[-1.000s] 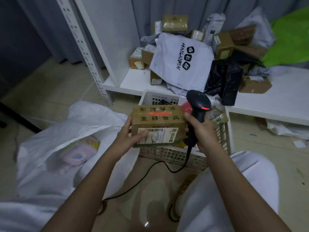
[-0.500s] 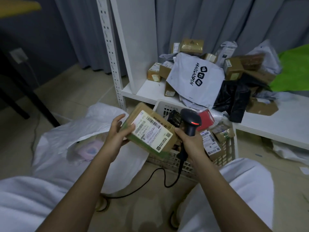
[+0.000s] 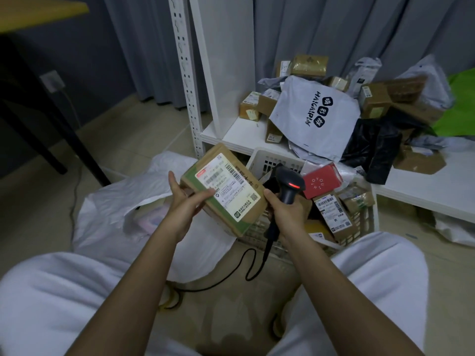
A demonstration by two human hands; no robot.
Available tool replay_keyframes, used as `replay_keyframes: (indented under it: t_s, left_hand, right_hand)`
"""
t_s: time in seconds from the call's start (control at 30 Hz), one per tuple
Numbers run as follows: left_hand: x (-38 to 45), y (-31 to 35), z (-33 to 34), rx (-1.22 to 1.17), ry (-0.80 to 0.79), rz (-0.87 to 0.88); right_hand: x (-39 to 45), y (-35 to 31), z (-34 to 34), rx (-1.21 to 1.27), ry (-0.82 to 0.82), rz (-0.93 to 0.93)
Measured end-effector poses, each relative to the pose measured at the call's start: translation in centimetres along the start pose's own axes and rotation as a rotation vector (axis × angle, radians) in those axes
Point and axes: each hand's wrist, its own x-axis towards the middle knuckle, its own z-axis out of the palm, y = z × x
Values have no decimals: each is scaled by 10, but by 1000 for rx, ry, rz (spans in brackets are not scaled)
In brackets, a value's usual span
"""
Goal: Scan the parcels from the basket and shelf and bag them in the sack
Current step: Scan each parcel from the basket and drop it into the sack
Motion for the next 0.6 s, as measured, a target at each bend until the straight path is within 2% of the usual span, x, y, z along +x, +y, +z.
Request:
replay_keyframes:
  t_s: [0.1, 0.27, 0.43, 0.5, 0.6]
  left_hand:
    - [0, -4, -4, -80, 95, -34]
    - [-1, -11, -5, 66, -140, -78]
    - [7, -4, -11, 110, -74, -38]
    - [10, 0, -14, 173, -57, 5]
    - [17, 4, -19, 268, -63, 55]
  right_hand:
    - [-3, 4, 8, -18, -12, 3]
    - [-10, 1, 16, -46, -58, -58]
    - [-15, -11, 13, -75, -146, -89]
    - [-19, -18, 10, -100, -219, -120]
    - [-29, -27, 7, -246, -418, -115]
